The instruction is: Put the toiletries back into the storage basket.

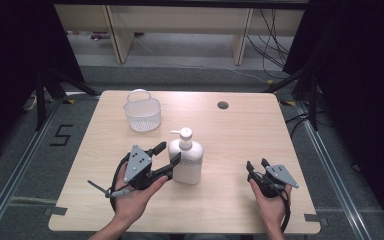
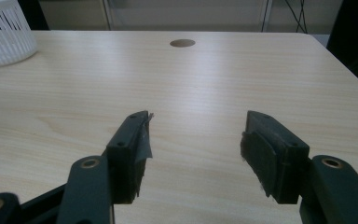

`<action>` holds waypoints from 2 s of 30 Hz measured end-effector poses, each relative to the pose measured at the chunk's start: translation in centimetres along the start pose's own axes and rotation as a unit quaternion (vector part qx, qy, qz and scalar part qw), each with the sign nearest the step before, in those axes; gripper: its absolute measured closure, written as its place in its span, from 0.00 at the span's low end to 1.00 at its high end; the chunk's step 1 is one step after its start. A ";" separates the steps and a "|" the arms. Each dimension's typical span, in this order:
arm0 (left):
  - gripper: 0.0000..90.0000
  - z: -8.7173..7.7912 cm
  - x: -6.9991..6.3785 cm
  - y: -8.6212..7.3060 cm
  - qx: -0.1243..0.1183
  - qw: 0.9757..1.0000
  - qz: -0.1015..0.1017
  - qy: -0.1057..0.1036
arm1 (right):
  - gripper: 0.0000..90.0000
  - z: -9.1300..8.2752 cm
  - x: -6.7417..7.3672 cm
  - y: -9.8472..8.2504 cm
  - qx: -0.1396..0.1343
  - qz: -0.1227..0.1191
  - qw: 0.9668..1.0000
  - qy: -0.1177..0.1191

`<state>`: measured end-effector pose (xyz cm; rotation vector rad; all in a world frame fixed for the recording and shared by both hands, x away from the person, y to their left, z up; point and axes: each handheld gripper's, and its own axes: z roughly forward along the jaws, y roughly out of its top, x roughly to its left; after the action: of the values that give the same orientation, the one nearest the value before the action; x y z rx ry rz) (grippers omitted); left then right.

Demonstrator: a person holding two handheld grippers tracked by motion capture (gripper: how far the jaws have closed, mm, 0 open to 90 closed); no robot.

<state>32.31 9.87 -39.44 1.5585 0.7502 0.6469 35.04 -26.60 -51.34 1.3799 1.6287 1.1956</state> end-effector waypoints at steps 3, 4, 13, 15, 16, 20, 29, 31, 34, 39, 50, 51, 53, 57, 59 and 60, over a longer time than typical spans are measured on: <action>0.47 0.6 -0.2 0.2 0.000 1.000 0.005 0.002 | 0.46 0.0 0.0 0.0 0.000 -0.001 1.000 0.000; 0.47 0.8 -0.2 0.3 0.000 1.000 0.003 0.002 | 0.46 0.0 0.0 0.0 0.002 0.003 1.000 -0.003; 0.48 2.2 -0.7 1.1 0.001 1.000 0.012 0.015 | 0.46 0.0 0.0 0.1 0.006 0.002 1.000 -0.002; 0.48 2.5 -0.8 1.2 0.002 1.000 0.013 0.020 | 0.46 0.1 0.0 0.0 -0.003 0.004 1.000 -0.001; 0.48 2.8 -0.9 1.3 0.002 1.000 0.012 0.023 | 0.46 0.2 -0.1 0.0 -0.004 0.004 1.000 0.004; 0.49 3.1 -1.0 1.4 -0.001 1.000 0.013 0.028 | 0.46 0.1 0.0 0.0 -0.002 0.007 1.000 0.005; 0.49 4.0 -1.4 1.9 0.007 0.999 0.013 0.036 | 0.46 0.1 0.0 0.0 -0.003 0.004 1.000 0.005; 0.50 4.1 -1.5 2.0 0.007 0.999 0.014 0.035 | 0.46 0.1 0.0 0.0 -0.003 0.003 1.000 0.004; 0.50 4.3 -1.7 2.2 0.007 0.999 0.013 0.037 | 0.46 0.1 0.0 0.1 -0.002 -0.001 1.000 0.005; 0.51 4.5 -1.8 2.5 0.008 0.999 0.011 0.038 | 0.46 0.1 0.0 0.0 -0.002 0.004 1.000 0.007; 0.56 4.9 -2.0 2.4 0.002 0.999 -0.004 0.047 | 0.46 0.1 -0.1 0.0 -0.005 0.002 1.000 0.005; 0.58 4.9 -2.0 2.4 0.002 0.999 -0.003 0.049 | 0.46 0.1 -0.1 0.0 -0.005 0.002 1.000 0.005; 0.64 4.8 -1.8 2.4 0.000 0.999 -0.007 0.050 | 0.46 0.2 -0.1 0.0 -0.003 0.002 1.000 0.004; 0.65 4.8 -1.7 2.4 0.000 0.999 -0.009 0.046 | 0.46 0.1 0.1 0.0 0.002 0.016 1.000 0.005; 0.65 4.8 -1.6 2.4 0.000 0.999 -0.010 0.044 | 0.46 0.1 0.2 0.0 0.002 0.017 1.000 0.005; 0.65 4.8 -1.6 2.4 0.000 0.999 -0.010 0.044 | 0.46 0.2 -0.1 0.0 -0.003 0.002 1.000 0.004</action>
<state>35.22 5.49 -37.56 1.5282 0.8294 0.7040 35.20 -26.64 -51.38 1.3770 1.6285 1.2092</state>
